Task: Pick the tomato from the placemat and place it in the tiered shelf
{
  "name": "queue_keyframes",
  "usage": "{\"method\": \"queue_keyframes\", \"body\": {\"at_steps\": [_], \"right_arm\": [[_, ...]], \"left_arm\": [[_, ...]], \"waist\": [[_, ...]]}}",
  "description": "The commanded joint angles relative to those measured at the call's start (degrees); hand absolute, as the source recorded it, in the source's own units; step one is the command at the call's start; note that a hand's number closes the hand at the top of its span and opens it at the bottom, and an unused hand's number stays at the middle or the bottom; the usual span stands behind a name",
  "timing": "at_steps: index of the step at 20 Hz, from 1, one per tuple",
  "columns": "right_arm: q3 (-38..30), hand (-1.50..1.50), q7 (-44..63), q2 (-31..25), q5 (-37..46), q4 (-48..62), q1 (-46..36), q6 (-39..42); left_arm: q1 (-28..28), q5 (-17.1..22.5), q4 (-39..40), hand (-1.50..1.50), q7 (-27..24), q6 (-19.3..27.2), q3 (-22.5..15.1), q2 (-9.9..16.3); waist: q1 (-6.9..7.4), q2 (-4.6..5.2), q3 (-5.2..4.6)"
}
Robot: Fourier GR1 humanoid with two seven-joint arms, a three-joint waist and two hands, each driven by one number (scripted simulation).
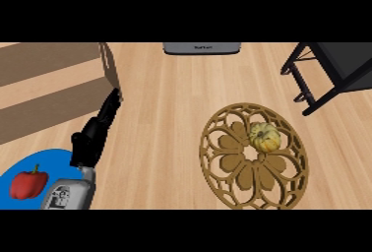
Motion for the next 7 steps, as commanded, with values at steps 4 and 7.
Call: {"method": "queue_keyframes", "body": {"at_steps": [4, 7], "right_arm": [[-5.70, -1.50, -11.16, -8.69, -2.35, 10.66, 13.84, 12.55], [-7.61, -1.50, -11.86, -12.32, -3.99, 13.04, 16.56, 15.96]], "left_arm": [[-1.65, 0.52, -0.22, 0.00, 1.92, -0.19, 1.36, 0.74], [-0.51, -0.17, 0.85, 0.00, -1.04, -0.27, 0.00, -0.39]], "waist": [[-0.38, 0.12, 0.20], [0.14, 0.16, 0.11]]}}
